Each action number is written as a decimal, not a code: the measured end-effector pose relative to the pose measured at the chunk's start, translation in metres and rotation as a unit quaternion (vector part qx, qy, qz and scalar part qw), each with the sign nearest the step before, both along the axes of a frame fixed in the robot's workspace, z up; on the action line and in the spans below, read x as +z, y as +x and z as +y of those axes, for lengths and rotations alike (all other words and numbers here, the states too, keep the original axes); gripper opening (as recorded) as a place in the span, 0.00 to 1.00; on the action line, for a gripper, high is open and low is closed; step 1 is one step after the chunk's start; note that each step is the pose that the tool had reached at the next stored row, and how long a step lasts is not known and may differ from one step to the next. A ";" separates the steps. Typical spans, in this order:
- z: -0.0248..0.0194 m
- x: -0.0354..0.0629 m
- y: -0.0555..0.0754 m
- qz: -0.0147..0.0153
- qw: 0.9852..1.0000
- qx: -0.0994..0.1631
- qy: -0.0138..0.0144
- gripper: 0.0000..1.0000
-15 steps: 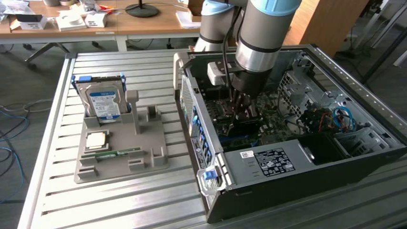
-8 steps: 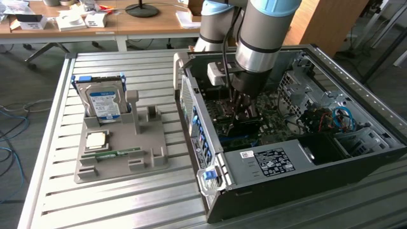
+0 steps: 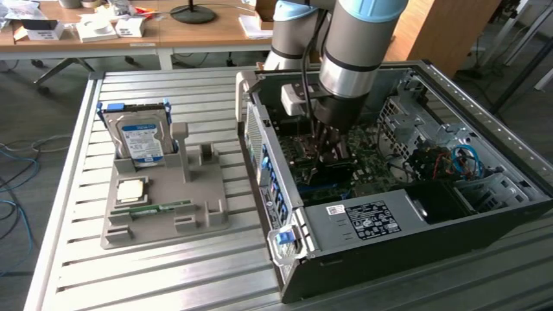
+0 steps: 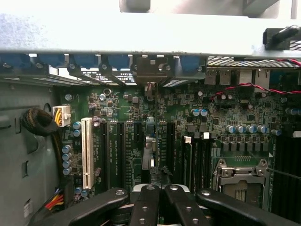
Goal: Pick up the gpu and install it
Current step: 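Press down on the gpu until it lock into place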
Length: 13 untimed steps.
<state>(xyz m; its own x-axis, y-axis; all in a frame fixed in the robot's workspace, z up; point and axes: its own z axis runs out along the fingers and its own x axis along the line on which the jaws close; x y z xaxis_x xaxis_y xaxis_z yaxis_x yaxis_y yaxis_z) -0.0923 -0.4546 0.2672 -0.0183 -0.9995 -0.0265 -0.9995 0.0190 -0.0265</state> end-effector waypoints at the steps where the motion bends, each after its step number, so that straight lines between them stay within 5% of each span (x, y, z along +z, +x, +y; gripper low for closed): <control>1: 0.0005 -0.0001 0.000 0.000 1.000 0.000 0.000 0.11; 13: 0.0015 -0.0004 0.000 0.000 1.000 0.000 0.000 0.11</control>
